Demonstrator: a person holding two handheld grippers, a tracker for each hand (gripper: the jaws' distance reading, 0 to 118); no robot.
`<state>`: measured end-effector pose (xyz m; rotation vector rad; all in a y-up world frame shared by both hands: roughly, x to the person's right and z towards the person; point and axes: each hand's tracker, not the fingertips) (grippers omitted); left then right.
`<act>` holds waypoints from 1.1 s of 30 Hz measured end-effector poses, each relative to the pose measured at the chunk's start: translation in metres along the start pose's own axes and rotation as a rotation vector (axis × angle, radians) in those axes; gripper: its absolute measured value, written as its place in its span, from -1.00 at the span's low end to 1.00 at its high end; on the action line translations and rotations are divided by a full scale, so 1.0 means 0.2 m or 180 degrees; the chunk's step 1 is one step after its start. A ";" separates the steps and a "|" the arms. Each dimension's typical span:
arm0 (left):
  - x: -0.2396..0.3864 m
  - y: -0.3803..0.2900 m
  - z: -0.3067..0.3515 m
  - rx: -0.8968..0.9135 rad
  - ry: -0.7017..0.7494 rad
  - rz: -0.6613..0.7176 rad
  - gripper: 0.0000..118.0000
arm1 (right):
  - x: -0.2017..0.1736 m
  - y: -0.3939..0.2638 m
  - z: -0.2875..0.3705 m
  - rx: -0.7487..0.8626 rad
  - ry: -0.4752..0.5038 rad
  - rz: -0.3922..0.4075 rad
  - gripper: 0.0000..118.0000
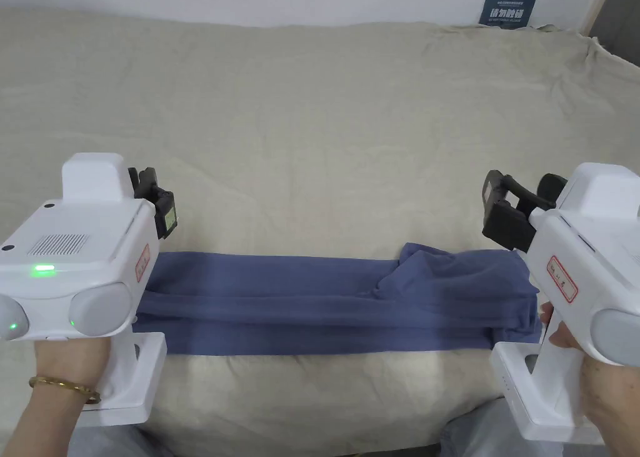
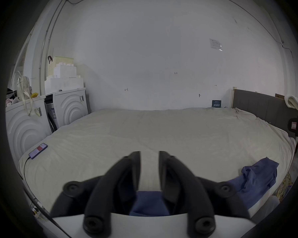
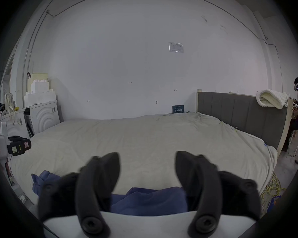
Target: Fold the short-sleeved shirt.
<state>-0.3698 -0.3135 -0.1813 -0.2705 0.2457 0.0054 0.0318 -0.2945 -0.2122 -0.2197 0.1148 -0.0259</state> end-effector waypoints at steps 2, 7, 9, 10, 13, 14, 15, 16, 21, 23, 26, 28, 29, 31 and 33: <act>0.00 -0.01 -0.01 0.0002 -0.0027 0.0020 -0.98 | -0.01 0.00 -0.01 -0.0013 -0.0002 -0.0022 -0.52; 0.02 -0.02 -0.02 -0.0002 -0.0099 0.0034 -1.00 | -0.02 0.00 -0.04 -0.0027 -0.0038 -0.0046 -0.99; 0.04 -0.02 -0.02 -0.0026 -0.0102 0.0006 -1.00 | -0.02 0.00 -0.04 -0.0028 -0.0067 0.0003 -1.00; 0.04 -0.03 -0.02 -0.0034 -0.0109 0.0002 -1.00 | -0.02 0.00 -0.04 -0.0019 -0.0065 0.0009 -1.00; 0.04 -0.04 -0.02 -0.0053 -0.0131 0.0037 -1.00 | -0.02 0.00 -0.04 -0.0018 -0.0043 0.0008 -1.00; 0.04 -0.05 -0.02 -0.0059 -0.0128 0.0047 -1.00 | -0.03 0.01 -0.03 -0.0011 -0.0047 0.0019 -1.00; 0.04 -0.05 -0.02 -0.0059 -0.0124 0.0060 -1.00 | -0.03 0.01 -0.02 -0.0004 -0.0038 0.0027 -1.00; 0.05 -0.04 -0.01 -0.0063 -0.0129 0.0070 -1.00 | -0.03 0.01 -0.02 -0.0006 -0.0036 0.0031 -1.00; 0.04 -0.04 0.00 -0.0066 -0.0125 0.0071 -1.00 | -0.04 0.01 -0.03 -0.0001 -0.0024 0.0063 -1.00; 0.04 -0.05 0.00 -0.0061 -0.0122 0.0075 -1.00 | -0.05 0.01 -0.03 -0.0004 -0.0020 0.0075 -1.00; 0.02 -0.05 -0.02 -0.0079 -0.0133 0.0125 -1.00 | -0.05 0.01 -0.03 -0.0018 -0.0003 0.0069 -1.00; 0.02 -0.03 -0.03 -0.0133 -0.0147 0.0152 -1.00 | -0.06 0.01 -0.04 -0.0024 0.0004 0.0074 -1.00; 0.01 -0.02 -0.04 -0.0208 -0.0164 0.0148 -1.00 | -0.06 0.01 -0.04 -0.0033 0.0006 0.0088 -1.00; -0.03 -0.01 -0.08 -0.0381 -0.0269 0.0274 -1.00 | -0.07 0.01 -0.04 -0.0047 -0.0015 0.0134 -1.00; -0.09 0.03 -0.12 -0.0575 -0.0364 0.0484 -1.00 | -0.07 0.00 -0.04 -0.0053 -0.0014 0.0149 -1.00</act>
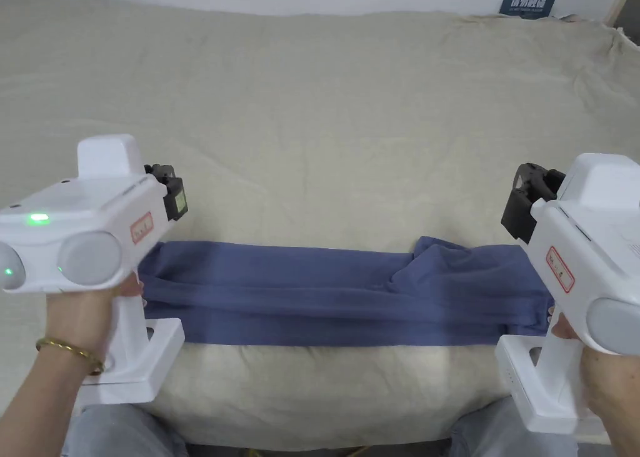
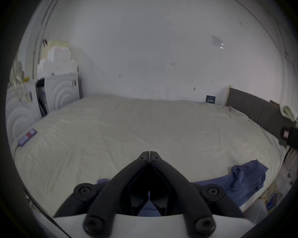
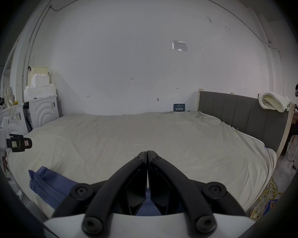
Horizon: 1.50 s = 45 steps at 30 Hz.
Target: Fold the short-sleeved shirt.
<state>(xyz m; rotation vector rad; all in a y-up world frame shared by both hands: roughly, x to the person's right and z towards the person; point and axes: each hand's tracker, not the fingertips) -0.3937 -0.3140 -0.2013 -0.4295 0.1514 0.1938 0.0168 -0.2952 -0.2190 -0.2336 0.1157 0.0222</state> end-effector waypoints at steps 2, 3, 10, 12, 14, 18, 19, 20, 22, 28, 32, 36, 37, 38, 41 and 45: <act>-0.08 0.05 -0.04 -0.0225 -0.0105 0.0123 -1.00 | 0.00 0.00 0.00 -0.0017 -0.0001 -0.0005 -1.00; -0.12 0.09 -0.05 -0.0396 -0.0170 0.0135 -1.00 | 0.00 -0.01 0.00 -0.0025 0.0002 -0.0006 -1.00; -0.42 0.20 -0.18 -0.1212 -0.0627 0.0505 0.35 | -0.02 -0.03 -0.03 -0.0083 -0.0006 0.0027 -1.00; -0.47 0.20 -0.21 -0.1469 -0.0652 0.0554 0.78 | -0.03 -0.03 -0.04 -0.0097 -0.0005 0.0047 -1.00; -0.53 0.18 -0.24 -0.1641 -0.0790 0.0569 0.91 | -0.03 -0.03 -0.05 -0.0116 -0.0013 0.0059 -1.00; -0.66 0.13 -0.30 -0.1869 -0.0919 0.1019 0.98 | -0.04 -0.04 -0.06 -0.0168 -0.0038 0.0056 -1.00; -0.69 0.11 -0.32 -0.1952 -0.0935 0.1055 0.98 | -0.04 -0.04 -0.07 -0.0176 -0.0053 0.0062 -1.00; -0.71 0.09 -0.33 -0.2024 -0.0929 0.1057 0.98 | -0.04 -0.04 -0.07 -0.0186 -0.0059 0.0066 -1.00; -0.73 0.04 -0.36 -0.2168 -0.0868 0.0977 0.98 | -0.04 -0.05 -0.07 -0.0214 -0.0084 0.0064 -1.00; -0.78 -0.09 -0.43 -0.2468 -0.0927 0.1162 0.97 | -0.05 -0.06 -0.10 -0.0270 -0.0146 0.0127 -1.00; -0.78 -0.14 -0.45 -0.2591 -0.0948 0.1176 0.89 | -0.06 -0.07 -0.11 -0.0306 -0.0152 0.0141 -1.00; -0.72 -0.15 -0.42 -0.2606 -0.1003 0.1143 0.76 | -0.07 -0.09 -0.12 -0.0343 -0.0143 0.0158 -1.00; -0.72 -0.15 -0.42 -0.2596 -0.1042 0.1161 0.60 | -0.07 -0.09 -0.12 -0.0353 -0.0139 0.0156 -1.00; -0.71 -0.15 -0.41 -0.2585 -0.1051 0.1192 0.39 | -0.07 -0.09 -0.12 -0.0360 -0.0132 0.0155 -1.00; -0.68 -0.15 -0.42 -0.2664 -0.0782 0.1200 -0.52 | -0.08 -0.10 -0.12 -0.0368 -0.0116 0.0170 -1.00; -0.61 -0.18 -0.40 -0.2621 -0.0777 0.1049 -0.64 | -0.08 -0.11 -0.11 -0.0374 -0.0106 0.0168 -1.00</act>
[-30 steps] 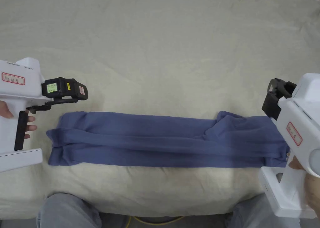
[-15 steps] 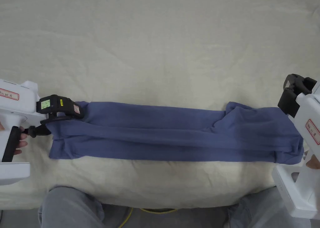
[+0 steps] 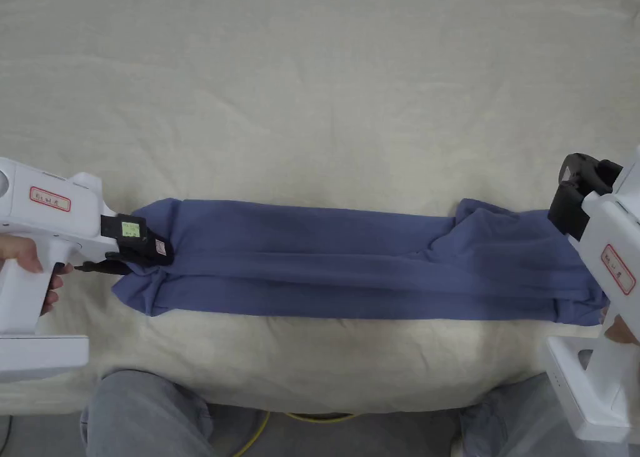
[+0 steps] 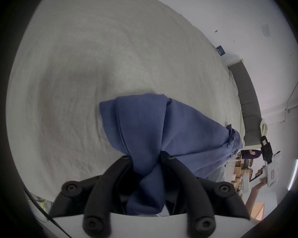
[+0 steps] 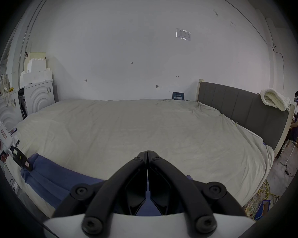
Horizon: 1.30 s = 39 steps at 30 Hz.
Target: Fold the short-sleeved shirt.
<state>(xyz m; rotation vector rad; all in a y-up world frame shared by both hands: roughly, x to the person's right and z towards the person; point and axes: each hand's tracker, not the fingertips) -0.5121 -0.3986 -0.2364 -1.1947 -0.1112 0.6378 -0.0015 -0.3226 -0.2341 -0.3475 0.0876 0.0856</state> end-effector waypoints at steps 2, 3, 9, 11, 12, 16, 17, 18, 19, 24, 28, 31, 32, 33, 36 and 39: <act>0.04 -0.02 0.00 0.0049 0.0159 -0.0075 -0.73 | 0.00 0.00 0.00 -0.0008 0.0007 -0.0008 -1.00; 0.05 -0.01 0.00 0.0044 0.0212 -0.0069 -0.75 | 0.00 -0.01 0.00 -0.0012 0.0011 -0.0009 -1.00; 0.15 -0.02 0.09 0.0212 0.0398 -0.0039 -0.81 | 0.01 0.00 0.02 0.0007 0.0043 -0.0021 -1.00; 0.17 -0.03 0.14 0.0258 0.0431 -0.0024 -0.81 | 0.01 0.00 0.02 0.0026 0.0046 -0.0024 -1.00; 0.18 -0.03 0.17 0.0297 0.0452 -0.0080 -0.82 | 0.02 0.01 0.02 0.0032 0.0054 -0.0030 -1.00; 0.17 -0.01 0.29 0.0399 0.0425 -0.0029 -0.82 | 0.03 0.01 0.02 0.0060 0.0078 -0.0043 -1.00; 0.16 -0.01 0.31 0.0416 0.0471 -0.0021 -0.82 | 0.03 0.02 0.02 0.0064 0.0083 -0.0044 -1.00; 0.15 0.00 0.33 0.0467 0.0572 0.0017 -0.82 | 0.03 0.02 0.02 0.0073 0.0086 -0.0043 -1.00; 0.13 0.01 0.35 0.0497 0.0709 0.0037 -0.82 | 0.03 0.02 0.03 0.0083 0.0085 -0.0046 -1.00; -0.03 0.03 0.46 0.0665 0.1096 0.0301 -0.82 | 0.03 0.04 0.03 0.0117 0.0085 -0.0072 -1.00; -0.07 0.02 0.51 0.0714 0.1202 0.0392 -0.82 | 0.03 0.04 0.03 0.0129 0.0086 -0.0087 -1.00; -0.01 -0.02 0.56 0.0776 0.0997 0.0369 -0.82 | 0.02 0.04 0.03 0.0132 0.0110 -0.0112 -1.00; 0.02 -0.04 0.57 0.0813 0.0926 0.0321 -0.82 | 0.02 0.04 0.02 0.0134 0.0119 -0.0110 -1.00; 0.06 -0.05 0.59 0.0848 0.0861 0.0283 -0.82 | 0.02 0.04 0.03 0.0137 0.0135 -0.0107 -1.00; 0.20 -0.08 0.63 0.0927 0.0614 0.0097 -0.82 | 0.01 0.04 0.03 0.0156 0.0160 -0.0099 -1.00; 0.35 -0.12 0.63 0.0920 0.0433 -0.0150 -0.82 | 0.01 0.04 0.04 0.0174 0.0170 -0.0108 -1.00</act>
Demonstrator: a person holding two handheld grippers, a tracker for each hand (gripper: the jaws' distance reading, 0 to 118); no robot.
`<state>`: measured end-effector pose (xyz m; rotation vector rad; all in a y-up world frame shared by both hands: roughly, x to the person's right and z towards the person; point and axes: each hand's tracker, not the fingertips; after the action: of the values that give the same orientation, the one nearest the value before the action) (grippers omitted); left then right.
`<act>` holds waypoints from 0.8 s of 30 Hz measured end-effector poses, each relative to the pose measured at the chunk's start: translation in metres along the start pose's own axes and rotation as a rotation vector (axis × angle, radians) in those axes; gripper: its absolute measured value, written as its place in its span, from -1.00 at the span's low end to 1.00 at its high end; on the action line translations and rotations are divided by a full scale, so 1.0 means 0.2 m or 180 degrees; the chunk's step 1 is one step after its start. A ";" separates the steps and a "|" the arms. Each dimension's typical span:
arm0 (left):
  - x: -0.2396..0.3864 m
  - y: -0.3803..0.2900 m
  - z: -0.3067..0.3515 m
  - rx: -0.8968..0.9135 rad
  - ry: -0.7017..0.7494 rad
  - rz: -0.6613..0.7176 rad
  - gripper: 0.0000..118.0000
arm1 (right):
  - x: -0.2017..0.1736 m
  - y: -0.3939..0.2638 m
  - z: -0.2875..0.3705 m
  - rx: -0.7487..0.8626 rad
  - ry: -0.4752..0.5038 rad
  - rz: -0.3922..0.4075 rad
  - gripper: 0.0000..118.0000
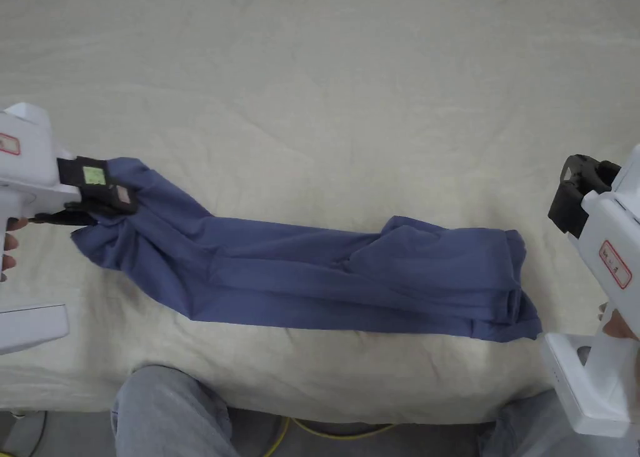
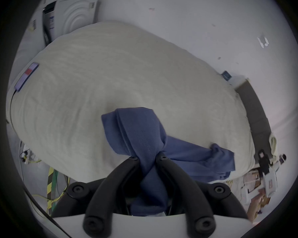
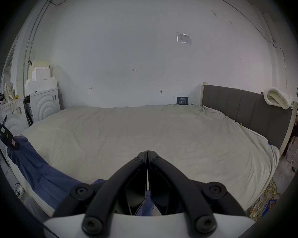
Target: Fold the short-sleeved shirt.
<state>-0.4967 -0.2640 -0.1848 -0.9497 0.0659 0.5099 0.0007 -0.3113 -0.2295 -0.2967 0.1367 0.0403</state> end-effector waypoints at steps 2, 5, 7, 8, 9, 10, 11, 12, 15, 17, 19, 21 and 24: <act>0.11 -0.02 -0.02 -0.0031 -0.0090 -0.0182 -0.82 | 0.00 0.00 0.01 0.0012 0.0003 -0.0008 -1.00; 0.26 -0.06 -0.08 -0.0149 -0.0233 -0.0442 -0.82 | 0.01 0.00 0.03 0.0047 -0.0017 -0.0004 -1.00; 0.35 -0.08 -0.15 -0.0200 -0.0254 -0.0512 -0.82 | 0.02 0.01 0.04 0.0070 -0.0024 -0.0016 -1.00; 0.39 -0.10 -0.20 -0.0225 -0.0270 -0.0543 -0.82 | 0.03 0.01 0.05 0.0079 -0.0027 -0.0025 -1.00; 0.43 -0.11 -0.25 -0.0286 -0.0293 -0.0577 -0.82 | 0.04 0.01 0.06 0.0089 -0.0032 -0.0030 -1.00; 0.47 -0.13 -0.29 -0.0323 -0.0301 -0.0601 -0.82 | 0.04 0.01 0.06 0.0104 -0.0042 -0.0029 -1.00; 0.51 -0.14 -0.35 -0.0386 -0.0302 -0.0655 -0.82 | 0.05 0.02 0.07 0.0115 -0.0050 -0.0027 -1.00; 0.56 -0.18 -0.40 -0.0449 -0.0289 -0.0722 -0.82 | 0.05 0.02 0.08 0.0123 -0.0057 -0.0028 -1.00; 0.66 -0.25 -0.54 -0.0598 -0.0246 -0.0858 -0.82 | 0.07 0.01 0.08 0.0140 -0.0086 -0.0022 -1.00; 0.71 -0.30 -0.63 -0.0715 -0.0251 -0.0921 -0.82 | 0.09 0.01 0.08 0.0144 -0.0104 -0.0027 -1.00; 0.74 -0.34 -0.71 -0.0787 -0.0212 -0.0920 -0.82 | 0.10 0.01 0.09 0.0136 -0.0107 -0.0041 -1.00; 0.77 -0.39 -0.78 -0.0834 -0.0096 -0.0954 -0.82 | 0.11 0.01 0.09 0.0132 -0.0129 -0.0035 -1.00; 0.81 -0.44 -0.86 -0.0835 0.0045 -0.0985 -0.82 | 0.12 0.00 0.10 0.0122 -0.0150 -0.0035 -1.00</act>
<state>-0.2867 -0.3799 -0.2632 -1.1955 -0.1372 0.2279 0.0265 -0.3049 -0.2144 -0.2580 0.0889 0.0338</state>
